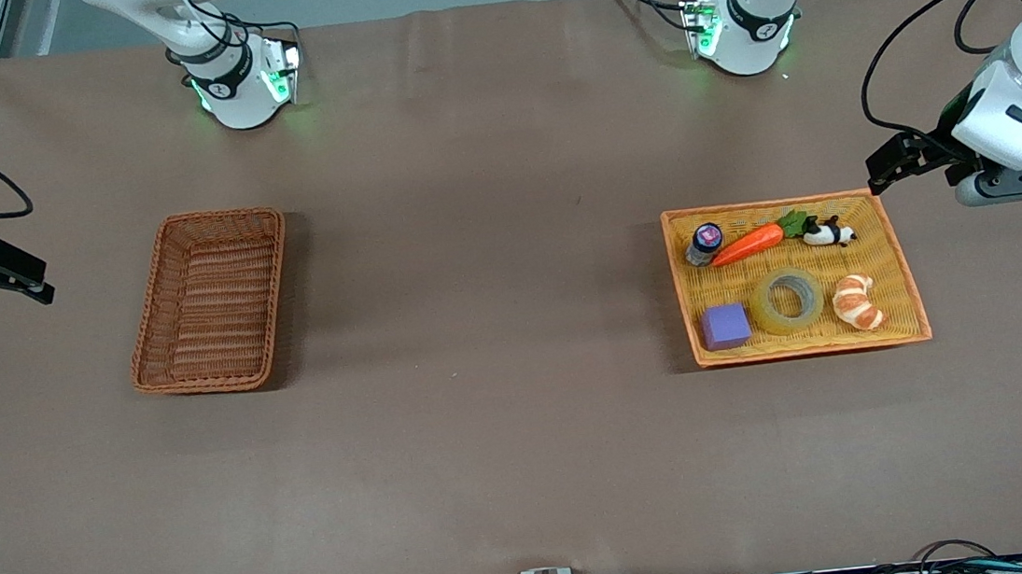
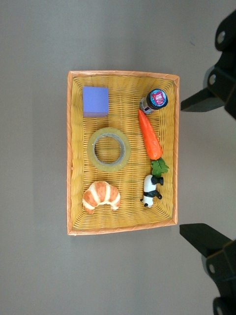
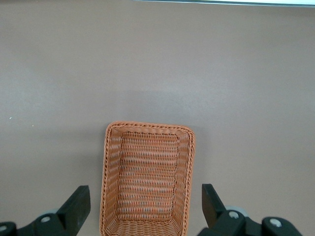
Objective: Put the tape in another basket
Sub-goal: 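Move the left gripper over the tray toward the yellow tape roll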
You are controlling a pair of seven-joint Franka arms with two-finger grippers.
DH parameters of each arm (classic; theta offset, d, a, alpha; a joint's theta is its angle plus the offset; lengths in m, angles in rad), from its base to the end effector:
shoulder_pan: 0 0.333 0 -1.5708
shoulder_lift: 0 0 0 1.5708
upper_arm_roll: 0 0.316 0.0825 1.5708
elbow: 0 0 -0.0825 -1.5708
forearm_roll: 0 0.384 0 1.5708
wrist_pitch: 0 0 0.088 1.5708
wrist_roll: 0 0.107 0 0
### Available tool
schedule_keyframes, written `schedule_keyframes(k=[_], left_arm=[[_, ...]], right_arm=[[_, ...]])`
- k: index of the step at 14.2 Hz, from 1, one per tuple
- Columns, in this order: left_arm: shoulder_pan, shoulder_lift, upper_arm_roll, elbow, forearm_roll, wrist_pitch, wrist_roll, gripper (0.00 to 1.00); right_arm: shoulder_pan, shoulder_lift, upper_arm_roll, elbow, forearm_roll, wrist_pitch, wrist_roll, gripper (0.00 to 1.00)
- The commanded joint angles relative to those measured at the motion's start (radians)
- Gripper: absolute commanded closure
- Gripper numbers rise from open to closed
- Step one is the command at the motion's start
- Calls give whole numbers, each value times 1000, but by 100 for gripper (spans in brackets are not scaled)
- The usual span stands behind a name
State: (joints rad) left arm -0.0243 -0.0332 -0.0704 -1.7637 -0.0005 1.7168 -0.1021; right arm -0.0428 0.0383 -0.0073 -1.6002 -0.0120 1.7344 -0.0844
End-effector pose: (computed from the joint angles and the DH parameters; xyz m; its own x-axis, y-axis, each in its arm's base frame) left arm 0.5482 -0.0526 0.5637 0.9999 0.0076 -0.0135 0.0075 -1.0000 -0.0032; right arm 0.5803 -0.0301 0.6039 0.9949 0.0365 0.0944 0.0347 -0.9992 0.0203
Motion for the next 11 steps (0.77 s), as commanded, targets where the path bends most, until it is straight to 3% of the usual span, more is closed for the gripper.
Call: schedule_keyframes(k=[1, 11], left_arm=[[1, -2, 4, 16, 7, -23, 1, 0], [36, 13, 7, 38, -4, -25, 21, 0]], right_arm=[[-14, 12, 6, 19, 20, -4, 0, 0], [-15, 12, 6, 19, 20, -6, 0, 0]])
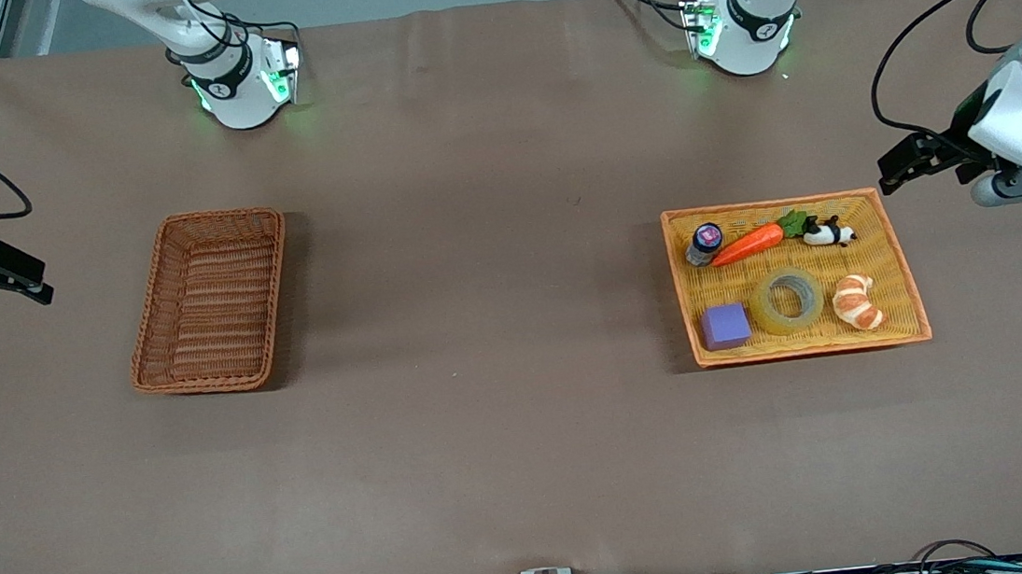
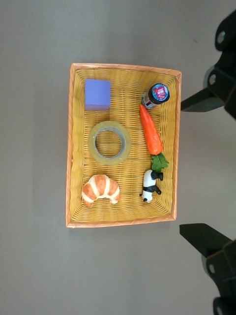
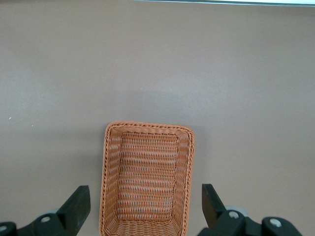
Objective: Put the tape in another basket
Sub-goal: 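Move the left gripper over the tray toward the yellow tape roll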
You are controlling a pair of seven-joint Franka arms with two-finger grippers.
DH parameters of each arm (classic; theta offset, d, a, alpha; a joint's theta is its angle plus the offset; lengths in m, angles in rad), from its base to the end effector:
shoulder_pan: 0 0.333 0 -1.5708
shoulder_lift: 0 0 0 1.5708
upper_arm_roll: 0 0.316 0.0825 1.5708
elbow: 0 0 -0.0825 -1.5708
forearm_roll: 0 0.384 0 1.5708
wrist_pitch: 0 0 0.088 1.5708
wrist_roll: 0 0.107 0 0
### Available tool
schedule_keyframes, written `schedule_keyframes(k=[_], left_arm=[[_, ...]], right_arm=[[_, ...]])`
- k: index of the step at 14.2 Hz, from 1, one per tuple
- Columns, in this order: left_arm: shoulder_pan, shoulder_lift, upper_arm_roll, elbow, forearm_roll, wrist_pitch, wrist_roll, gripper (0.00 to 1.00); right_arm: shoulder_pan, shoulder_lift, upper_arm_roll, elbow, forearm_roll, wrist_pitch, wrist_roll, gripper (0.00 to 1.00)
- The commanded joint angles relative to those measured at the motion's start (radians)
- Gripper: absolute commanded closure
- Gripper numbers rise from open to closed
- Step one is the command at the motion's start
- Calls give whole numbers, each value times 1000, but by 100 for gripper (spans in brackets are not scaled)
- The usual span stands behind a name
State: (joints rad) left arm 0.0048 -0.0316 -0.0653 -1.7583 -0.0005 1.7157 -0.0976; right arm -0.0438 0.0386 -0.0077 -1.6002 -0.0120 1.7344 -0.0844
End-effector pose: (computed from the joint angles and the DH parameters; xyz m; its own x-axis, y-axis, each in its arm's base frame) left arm 0.5504 -0.0338 0.5653 0.9992 0.0372 -0.0109 0.0372 -0.9993 -0.0026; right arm 0.5803 -0.0309 0.6037 0.9949 0.0351 0.0941 0.0333 -0.9992 0.0203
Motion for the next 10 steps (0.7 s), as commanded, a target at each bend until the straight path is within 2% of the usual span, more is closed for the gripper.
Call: schedule_keyframes(k=[1, 5, 10], left_arm=[[8, 16, 1, 26, -4, -25, 12, 0], [9, 82, 1, -3, -1, 1, 10, 0], [12, 217, 2, -76, 5, 192, 10, 0]], right_arm=[[-14, 12, 6, 19, 20, -6, 0, 0], [-14, 14, 5, 17, 18, -7, 0, 0], [-24, 14, 5, 17, 18, -10, -2, 0]])
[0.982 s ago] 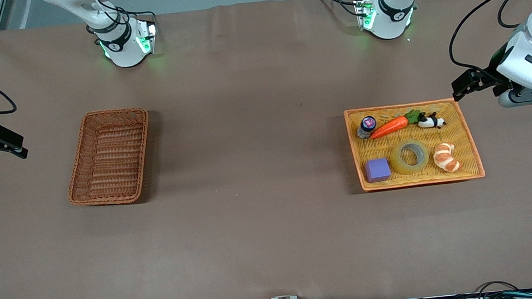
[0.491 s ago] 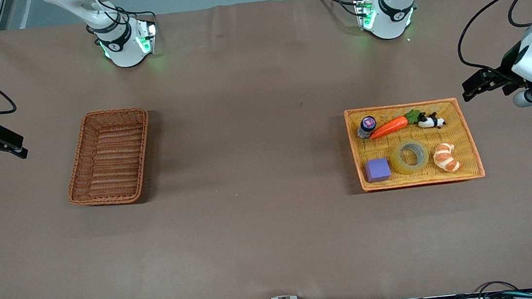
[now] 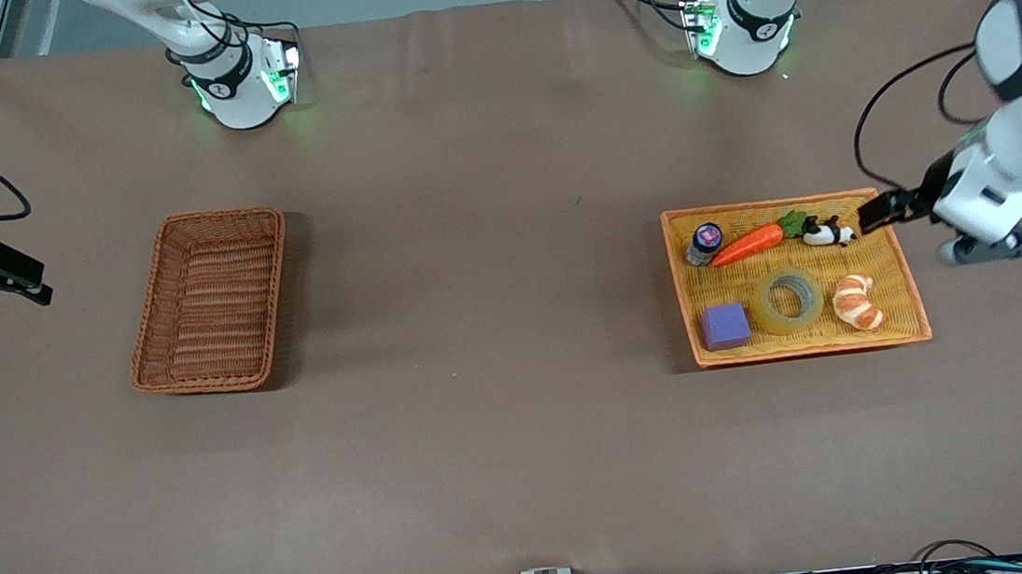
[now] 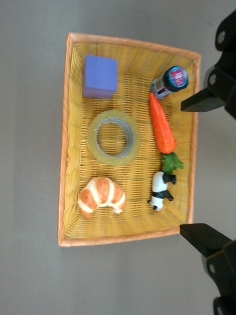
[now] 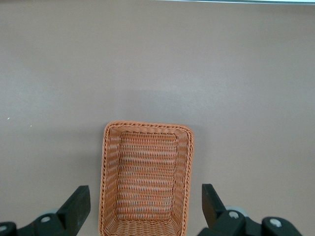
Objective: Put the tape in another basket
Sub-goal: 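Lower the left gripper onto the tape roll and close on its rim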
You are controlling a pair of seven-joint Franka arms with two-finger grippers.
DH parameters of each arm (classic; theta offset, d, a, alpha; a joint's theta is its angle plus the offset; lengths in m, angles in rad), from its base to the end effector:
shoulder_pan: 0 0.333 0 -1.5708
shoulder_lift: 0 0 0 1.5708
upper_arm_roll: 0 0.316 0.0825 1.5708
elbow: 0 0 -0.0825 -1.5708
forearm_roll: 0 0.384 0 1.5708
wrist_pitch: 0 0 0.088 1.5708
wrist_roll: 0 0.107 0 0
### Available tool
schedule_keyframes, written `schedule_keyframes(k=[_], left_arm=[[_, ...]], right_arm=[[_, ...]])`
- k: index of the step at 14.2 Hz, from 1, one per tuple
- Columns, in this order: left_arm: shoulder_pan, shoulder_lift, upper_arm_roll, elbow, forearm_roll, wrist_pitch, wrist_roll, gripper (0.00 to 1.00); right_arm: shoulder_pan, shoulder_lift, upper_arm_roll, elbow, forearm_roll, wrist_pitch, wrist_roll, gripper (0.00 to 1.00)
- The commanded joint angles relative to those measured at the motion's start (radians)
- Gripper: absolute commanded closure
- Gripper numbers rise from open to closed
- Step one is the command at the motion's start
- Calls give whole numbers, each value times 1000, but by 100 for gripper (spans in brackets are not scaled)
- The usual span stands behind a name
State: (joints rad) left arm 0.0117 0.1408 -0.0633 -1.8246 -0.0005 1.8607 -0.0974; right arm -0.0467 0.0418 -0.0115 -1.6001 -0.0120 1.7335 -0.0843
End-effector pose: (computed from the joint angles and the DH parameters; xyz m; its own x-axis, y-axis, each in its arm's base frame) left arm 0.5878 -0.0290 0.4474 0.9934 0.0459 -0.1046 0.0461 -0.9989 -0.0008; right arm 0.5809 -0.0348 0.6018 0.9955 0.0283 0.0901 0.0266 -0.9994 0.0201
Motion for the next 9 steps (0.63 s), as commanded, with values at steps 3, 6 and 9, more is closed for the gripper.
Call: schedule_keyframes(k=[3, 6, 9], left_arm=[[5, 155, -1, -39, 7, 194, 10, 0], [5, 247, -1, -76, 7, 267, 11, 0], [5, 310, -1, -91, 7, 331, 12, 0]], right_arm=[[-22, 10, 8, 16, 18, -9, -9, 0], [-21, 10, 8, 16, 18, -9, -9, 0], [-22, 10, 8, 17, 18, -6, -9, 0]])
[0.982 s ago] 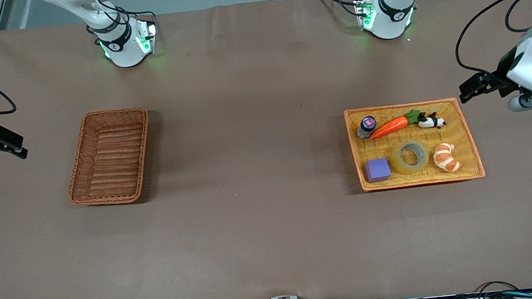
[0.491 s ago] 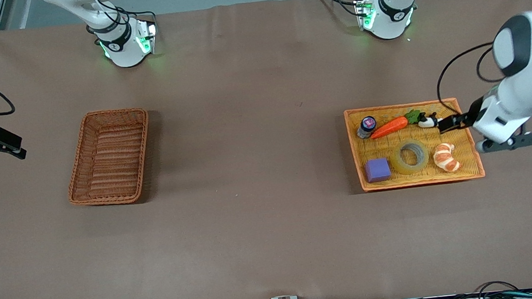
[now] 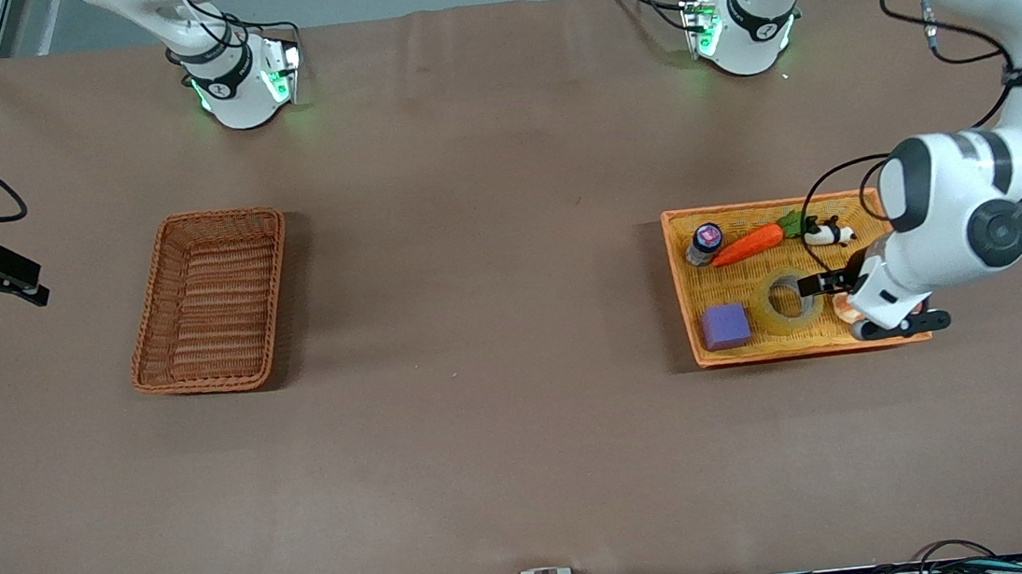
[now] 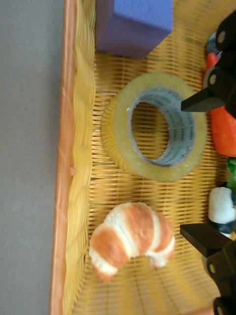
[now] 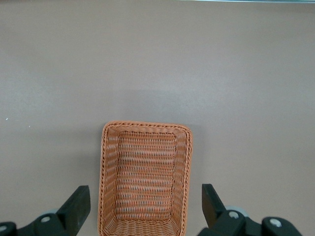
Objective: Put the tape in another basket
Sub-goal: 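Lower the left gripper onto the tape roll and close on its rim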
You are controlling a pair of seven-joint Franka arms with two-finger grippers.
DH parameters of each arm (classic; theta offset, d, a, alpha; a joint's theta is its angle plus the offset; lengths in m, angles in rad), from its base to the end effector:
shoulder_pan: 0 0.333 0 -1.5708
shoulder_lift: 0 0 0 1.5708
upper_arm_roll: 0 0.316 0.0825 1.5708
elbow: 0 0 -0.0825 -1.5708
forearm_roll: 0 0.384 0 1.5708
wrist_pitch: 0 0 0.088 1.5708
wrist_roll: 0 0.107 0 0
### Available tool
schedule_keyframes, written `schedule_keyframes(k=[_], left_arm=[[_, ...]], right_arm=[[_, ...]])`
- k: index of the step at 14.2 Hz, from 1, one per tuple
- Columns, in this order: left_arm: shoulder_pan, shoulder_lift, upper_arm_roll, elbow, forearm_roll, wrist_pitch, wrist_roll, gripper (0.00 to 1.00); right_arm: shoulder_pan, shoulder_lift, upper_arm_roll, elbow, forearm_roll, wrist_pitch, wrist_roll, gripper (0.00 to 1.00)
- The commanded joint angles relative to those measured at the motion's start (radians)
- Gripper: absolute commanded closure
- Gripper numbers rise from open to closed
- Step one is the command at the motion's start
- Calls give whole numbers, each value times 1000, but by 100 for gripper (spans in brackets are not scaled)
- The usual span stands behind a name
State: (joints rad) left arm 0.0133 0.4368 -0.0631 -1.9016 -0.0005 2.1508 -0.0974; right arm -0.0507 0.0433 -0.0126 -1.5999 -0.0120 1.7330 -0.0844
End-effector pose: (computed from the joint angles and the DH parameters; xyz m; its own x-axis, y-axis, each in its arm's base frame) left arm 0.6079 -0.0288 0.2561 0.9810 0.0496 -0.1874 0.0521 -0.9986 0.0088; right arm 0.5811 -0.0378 0.6010 0.9958 0.0233 0.0883 0.0216 -0.9996 0.0200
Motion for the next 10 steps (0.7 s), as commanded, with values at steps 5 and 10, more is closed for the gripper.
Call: schedule_keyframes(k=[5, 10], left_arm=[[4, 40, 0, -152, 7, 279, 10, 14], [4, 57, 2, -146, 10, 294, 10, 89]], right_arm=[[-11, 9, 10, 17, 18, -7, -2, 0], [-17, 9, 10, 14, 18, -13, -1, 0]])
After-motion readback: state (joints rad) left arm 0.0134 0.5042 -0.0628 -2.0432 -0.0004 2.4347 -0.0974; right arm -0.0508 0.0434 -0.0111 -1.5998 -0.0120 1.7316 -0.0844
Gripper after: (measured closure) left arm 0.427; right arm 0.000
